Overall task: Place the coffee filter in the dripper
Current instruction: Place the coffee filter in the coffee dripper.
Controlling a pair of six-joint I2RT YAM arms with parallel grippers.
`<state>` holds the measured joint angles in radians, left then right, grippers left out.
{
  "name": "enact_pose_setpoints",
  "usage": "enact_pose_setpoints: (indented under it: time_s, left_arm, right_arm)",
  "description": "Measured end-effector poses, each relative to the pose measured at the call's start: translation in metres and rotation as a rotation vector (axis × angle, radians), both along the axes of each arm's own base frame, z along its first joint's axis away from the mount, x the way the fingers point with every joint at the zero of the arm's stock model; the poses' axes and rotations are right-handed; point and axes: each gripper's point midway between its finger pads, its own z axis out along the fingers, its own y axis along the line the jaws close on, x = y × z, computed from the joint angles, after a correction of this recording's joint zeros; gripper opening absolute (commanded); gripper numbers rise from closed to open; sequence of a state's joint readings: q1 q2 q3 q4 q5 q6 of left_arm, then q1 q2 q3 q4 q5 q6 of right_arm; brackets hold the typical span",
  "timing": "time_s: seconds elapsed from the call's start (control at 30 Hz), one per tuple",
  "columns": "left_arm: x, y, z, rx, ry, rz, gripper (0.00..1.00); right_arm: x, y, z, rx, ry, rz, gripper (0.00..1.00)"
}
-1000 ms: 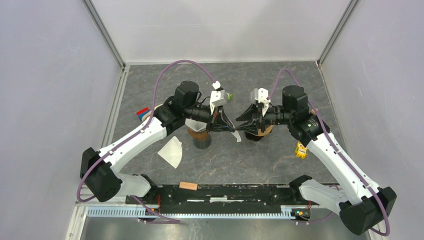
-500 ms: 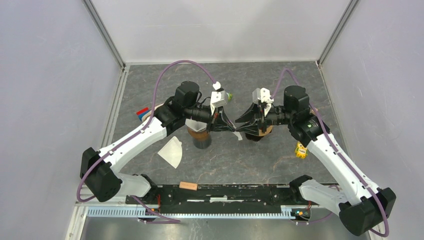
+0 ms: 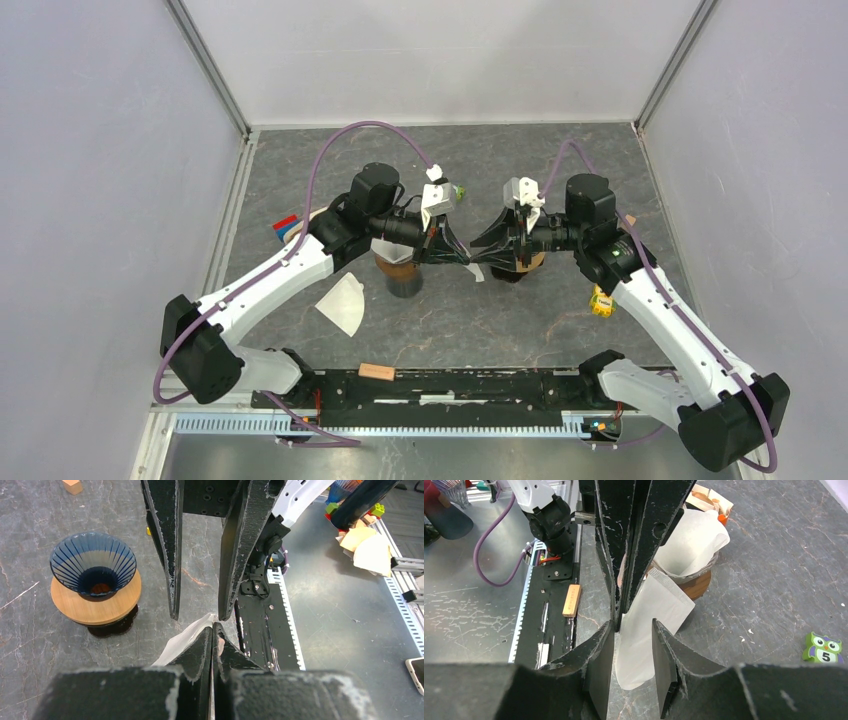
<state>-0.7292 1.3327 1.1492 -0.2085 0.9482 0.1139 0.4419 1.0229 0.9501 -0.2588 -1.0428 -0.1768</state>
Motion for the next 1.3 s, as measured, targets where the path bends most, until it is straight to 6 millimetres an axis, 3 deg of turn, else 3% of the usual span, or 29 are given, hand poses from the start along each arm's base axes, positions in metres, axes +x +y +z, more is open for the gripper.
enact_pose_setpoints:
  time_s: [1.1,1.3]
  left_arm:
    - [-0.003,0.0,0.003,-0.009,0.002,-0.02,0.02]
    - [-0.003,0.0,0.005,-0.013,-0.003,-0.019,0.02]
  right_arm:
    - [0.012,-0.004,-0.008,-0.038,-0.01,-0.072,0.28]
    - [0.01,-0.004,-0.021,-0.041,0.025,-0.07,0.28]
